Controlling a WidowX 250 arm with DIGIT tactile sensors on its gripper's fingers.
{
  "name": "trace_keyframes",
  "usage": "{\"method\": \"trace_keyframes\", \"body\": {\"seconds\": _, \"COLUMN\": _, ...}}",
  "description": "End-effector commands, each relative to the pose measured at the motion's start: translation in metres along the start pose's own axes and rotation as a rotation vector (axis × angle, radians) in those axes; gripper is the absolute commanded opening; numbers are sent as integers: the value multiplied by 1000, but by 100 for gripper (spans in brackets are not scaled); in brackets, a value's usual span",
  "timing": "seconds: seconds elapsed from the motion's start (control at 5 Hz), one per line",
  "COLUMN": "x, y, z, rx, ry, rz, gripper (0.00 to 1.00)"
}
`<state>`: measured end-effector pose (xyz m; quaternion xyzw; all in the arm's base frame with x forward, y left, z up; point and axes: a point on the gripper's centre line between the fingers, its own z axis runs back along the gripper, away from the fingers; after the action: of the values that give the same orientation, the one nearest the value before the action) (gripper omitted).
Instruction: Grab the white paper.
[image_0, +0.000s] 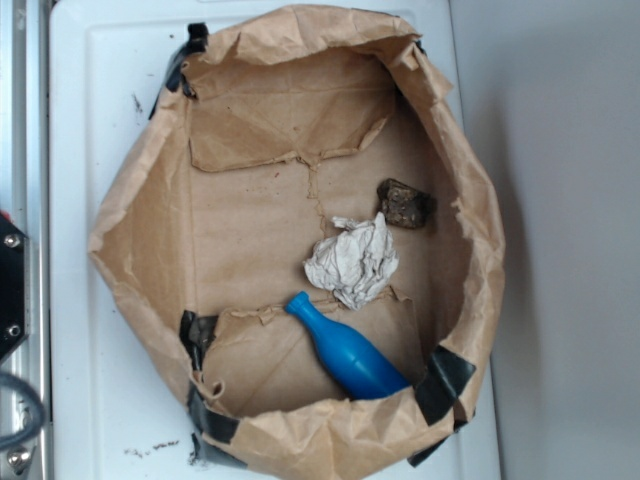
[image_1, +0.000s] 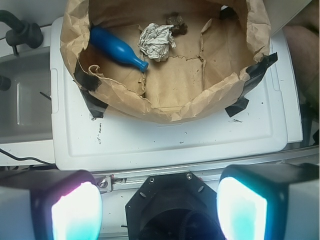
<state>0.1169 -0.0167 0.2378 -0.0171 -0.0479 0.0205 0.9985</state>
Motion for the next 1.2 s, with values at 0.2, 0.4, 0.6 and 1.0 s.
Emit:
{"method": "trace_keyframes", "body": {"seconds": 0.2, "x": 50, "y": -1, "z": 1, "rx": -56, "ry": -48, "rz": 86, "gripper": 100}}
{"method": "trace_keyframes", "body": {"seconds": 0.4, "x": 99, "y": -10, "z": -2, "rx": -107, "ry": -85, "rz": 223, "gripper": 100}}
{"method": "trace_keyframes", "body": {"seconds": 0.6, "x": 146, "y": -6, "z": -31, "rx": -82, "ry": -176, "rz": 421, "gripper": 100}}
{"method": "trace_keyframes", "body": {"seconds": 1.0, "x": 176, "y": 16, "z": -81, "rx": -48, "ry": -123, "rz": 507, "gripper": 100}}
